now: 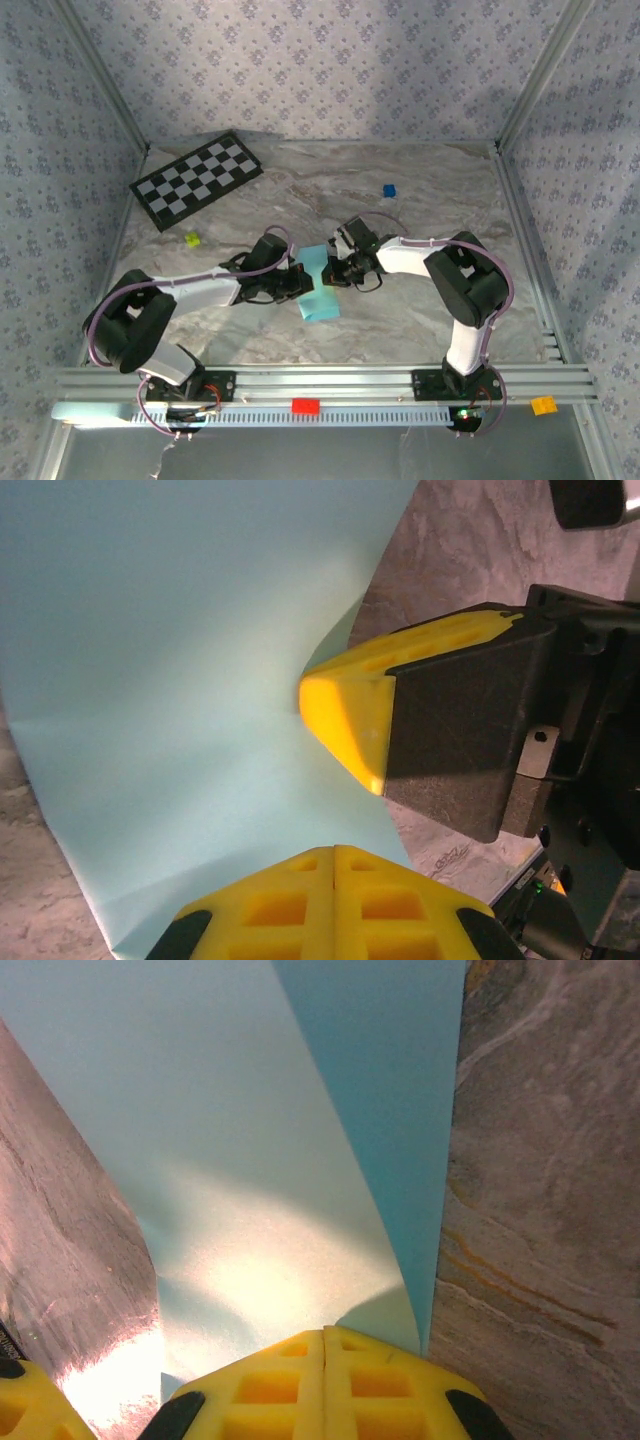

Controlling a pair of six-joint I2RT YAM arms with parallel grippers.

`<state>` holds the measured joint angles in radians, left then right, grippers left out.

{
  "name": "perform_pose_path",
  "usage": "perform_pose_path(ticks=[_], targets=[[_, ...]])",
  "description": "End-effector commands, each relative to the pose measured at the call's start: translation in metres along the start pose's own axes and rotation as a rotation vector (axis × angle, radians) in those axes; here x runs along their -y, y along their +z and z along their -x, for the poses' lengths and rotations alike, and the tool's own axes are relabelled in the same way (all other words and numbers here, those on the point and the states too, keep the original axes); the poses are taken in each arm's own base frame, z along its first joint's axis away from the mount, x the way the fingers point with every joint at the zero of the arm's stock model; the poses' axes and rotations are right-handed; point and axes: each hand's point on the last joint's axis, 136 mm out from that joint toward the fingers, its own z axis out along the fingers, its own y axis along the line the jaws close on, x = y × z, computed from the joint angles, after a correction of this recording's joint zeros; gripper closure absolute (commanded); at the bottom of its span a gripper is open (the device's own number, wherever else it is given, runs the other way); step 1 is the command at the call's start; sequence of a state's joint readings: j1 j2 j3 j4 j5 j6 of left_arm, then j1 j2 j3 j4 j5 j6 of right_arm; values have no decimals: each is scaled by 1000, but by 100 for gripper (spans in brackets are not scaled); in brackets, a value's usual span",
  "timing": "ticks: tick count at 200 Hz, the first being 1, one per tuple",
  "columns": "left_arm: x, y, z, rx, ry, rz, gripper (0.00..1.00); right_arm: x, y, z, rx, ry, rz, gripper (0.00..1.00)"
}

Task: Fold a paper plane with a square sheet of paper (pick it up from the middle)
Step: First fold the square sheet of paper in half at the center of the table.

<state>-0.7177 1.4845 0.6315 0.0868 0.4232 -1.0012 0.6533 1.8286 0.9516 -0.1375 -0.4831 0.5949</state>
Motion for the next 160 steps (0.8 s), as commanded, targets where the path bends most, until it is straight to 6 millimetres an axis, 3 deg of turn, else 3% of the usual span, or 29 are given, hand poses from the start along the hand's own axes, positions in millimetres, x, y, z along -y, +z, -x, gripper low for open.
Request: perform_pose_path(ticks=[1,44,69,85,127,160], targets=[[-12,5,-15,-33,-25,1,97,60,10,-49,-131,107,-220,100],[-52,8,-37,-40,-41,83,98,62,10,-51,-133,110,-224,100],[-60,5,-42,-45,-27,100,98,64,9,-53,-129,112,-228,100],[-53,0,-39,-29,-13,85,97,63,9,-52,-127,111,-227,100],[-10,-17,-26,16,30,-23,92,62,8,-51,-123,113,-225,100],[5,-10,-32,-38,3,-105,92,63,8,-51,-123,114,-227,100]])
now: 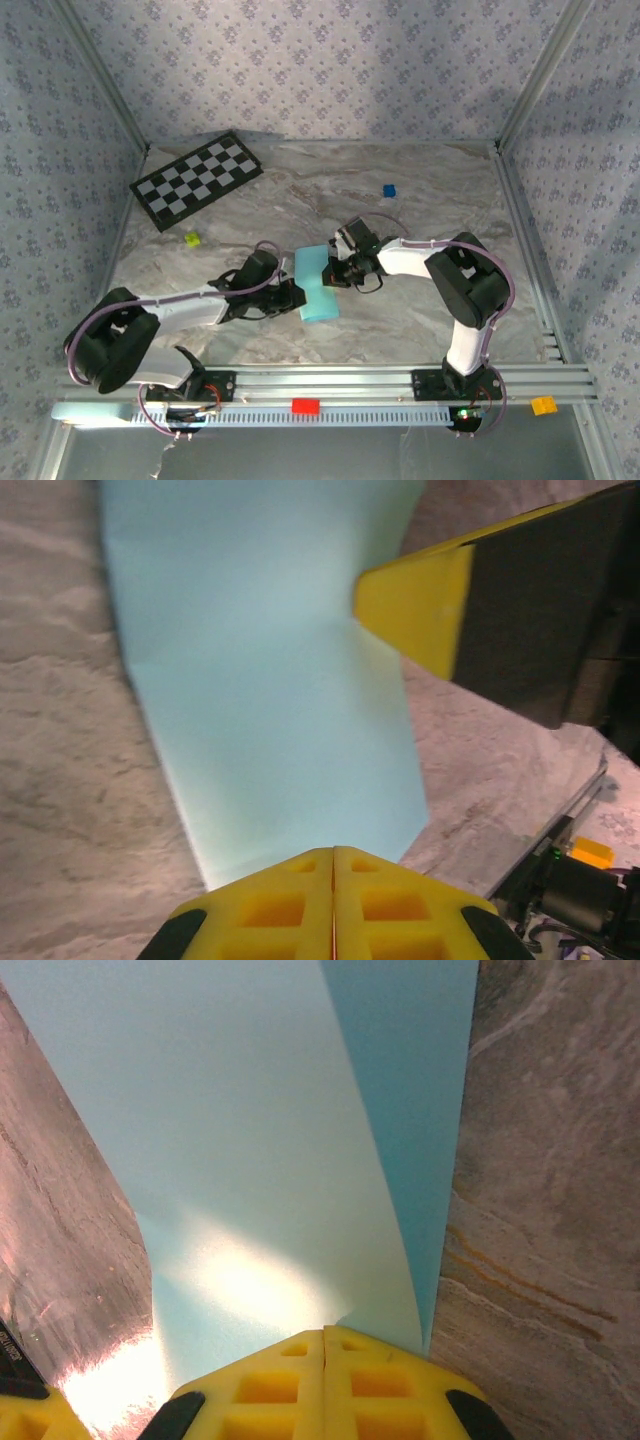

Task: Fold a paper plane with a square sheet of paper (pick it up from the middle)
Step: First fold the square sheet of paper in half at the center of the table.

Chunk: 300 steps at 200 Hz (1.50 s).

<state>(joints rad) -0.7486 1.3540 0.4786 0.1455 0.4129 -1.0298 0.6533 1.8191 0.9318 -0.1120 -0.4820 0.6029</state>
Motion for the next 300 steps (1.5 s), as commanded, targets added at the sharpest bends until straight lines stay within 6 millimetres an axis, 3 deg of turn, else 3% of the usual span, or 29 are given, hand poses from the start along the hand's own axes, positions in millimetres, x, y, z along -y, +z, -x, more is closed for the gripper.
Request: perform_pose_path(ticks=[1,28,54,92,166,188,206,224,233,258,300], targets=[[20,4,-4,-42,-4,-81,92,63,7,-51,-134,113,-234,100],[3,13,-13,-69,-21,-49,92,64,7,-53,-141,111,-240,100],[-28,24,-32,-120,-46,14,93,65,7,-53,-141,109,-245,100],[-62,18,-49,-133,-65,104,93,67,7,-54,-141,113,-251,100],[-68,2,-56,-132,-20,147,90,67,7,-53,-141,114,-248,100],[-61,-2,-52,-119,17,190,92,65,6,-52,-139,112,-246,100],[-36,-11,-41,-80,60,161,92,65,5,-52,-140,109,-245,100],[3,-23,-18,-19,113,84,92,65,5,-52,-145,101,-242,100],[12,-27,-6,-7,117,82,93,65,5,-52,-150,99,-245,100],[15,-18,18,-26,89,42,94,63,4,-52,-155,94,-240,100],[15,11,40,-42,89,33,96,64,3,-54,-151,95,-242,100]])
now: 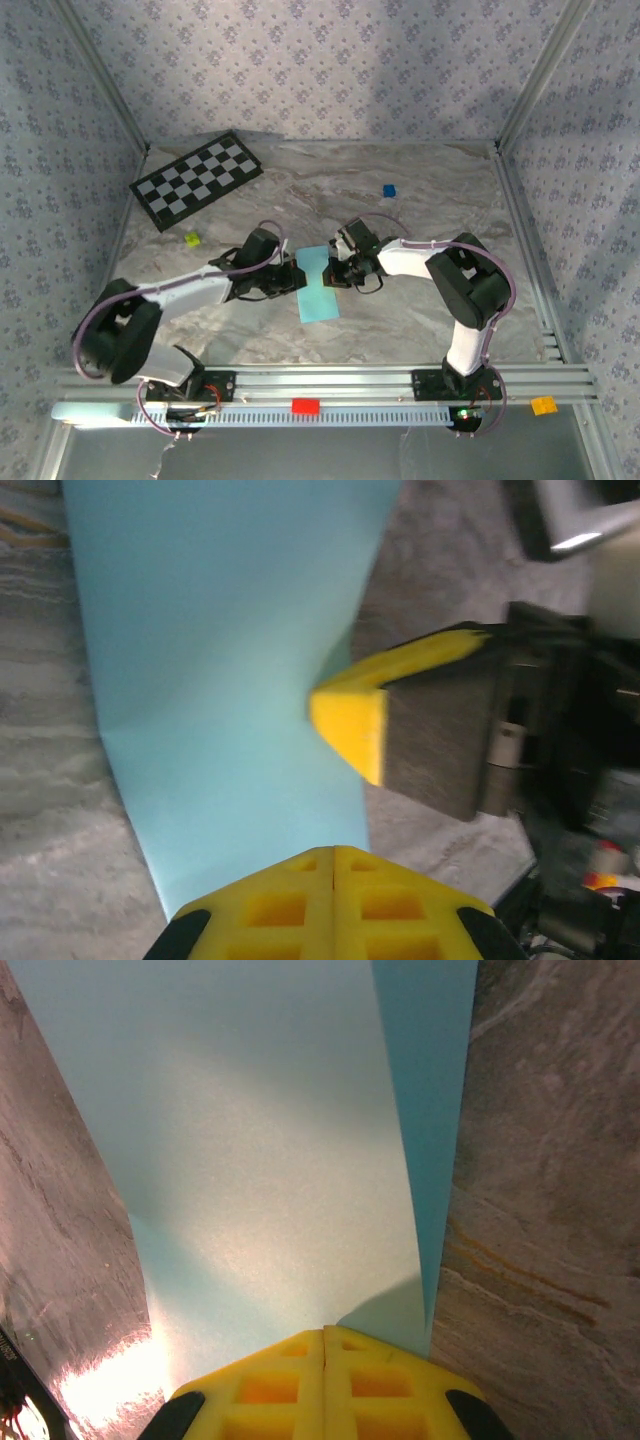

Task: Fold a paper plane with a square sheet of paper (pick it up from the middle)
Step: First fold the square sheet of paper in half at the center of the table.

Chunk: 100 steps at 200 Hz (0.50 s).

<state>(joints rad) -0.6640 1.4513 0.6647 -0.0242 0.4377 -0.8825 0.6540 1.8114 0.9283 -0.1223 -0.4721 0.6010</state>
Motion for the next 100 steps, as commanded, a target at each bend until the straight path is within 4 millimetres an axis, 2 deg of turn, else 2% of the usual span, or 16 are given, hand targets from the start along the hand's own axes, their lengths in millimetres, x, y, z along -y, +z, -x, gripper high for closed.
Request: perform_pose_path(ticks=[1,10,30,76,87,100], targets=[[5,12,2,-39,34,-22,96,62,4,-52,-152,95,-233,100],[1,17,3,-40,32,-11,96,63,4,-52,-152,96,-234,100],[-19,23,0,-37,10,46,97,62,3,-52,-149,93,-233,100],[-73,32,-34,-79,-61,144,97,63,4,-53,-147,97,-234,100],[-74,31,-35,-83,-63,141,97,63,4,-52,-147,95,-233,100],[-65,28,-32,-71,-55,119,97,64,4,-52,-149,96,-235,100]])
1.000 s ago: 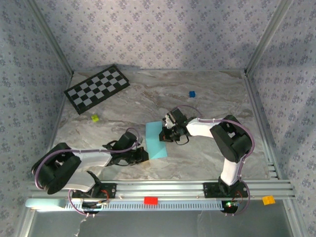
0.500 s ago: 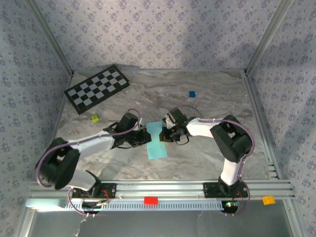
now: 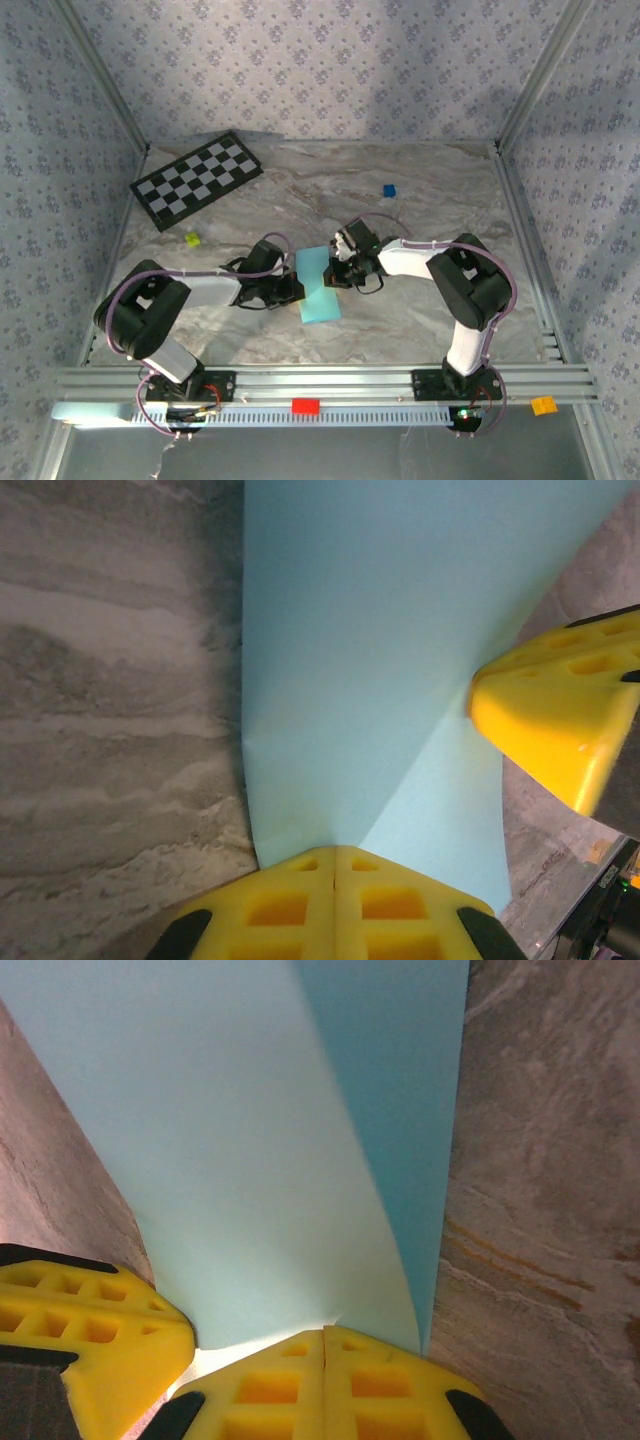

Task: Fold a paper plane with a square sheet of paper (pick it up from the middle)
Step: First fold the square sheet of paper in half at the center of the table.

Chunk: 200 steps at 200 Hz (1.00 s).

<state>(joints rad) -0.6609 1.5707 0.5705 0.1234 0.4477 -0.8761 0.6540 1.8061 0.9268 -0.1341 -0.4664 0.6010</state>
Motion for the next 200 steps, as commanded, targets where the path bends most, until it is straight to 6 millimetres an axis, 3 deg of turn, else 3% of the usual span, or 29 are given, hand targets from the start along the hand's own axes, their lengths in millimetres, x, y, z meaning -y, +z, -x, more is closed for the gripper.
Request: perform_pose_path(ticks=[1,40,68,116,146,169,200], targets=[[-25,2,-14,-26,-31,75,96,62,6,-51,-148,91,-227,100],[20,-27,18,35,54,28,92,61,5,-49,-142,89,-225,100],[28,-24,37,48,36,-29,91,62,7,-49,-145,90,-224,100],[17,-8,41,-5,8,-27,93,64,6,-52,-142,95,-227,100],[-9,3,32,-27,-23,40,94,64,5,-53,-141,94,-225,100],[-28,0,30,-21,-26,133,94,64,6,-52,-142,97,-222,100],[4,-8,47,0,12,39,92,63,5,-51,-140,95,-220,100]])
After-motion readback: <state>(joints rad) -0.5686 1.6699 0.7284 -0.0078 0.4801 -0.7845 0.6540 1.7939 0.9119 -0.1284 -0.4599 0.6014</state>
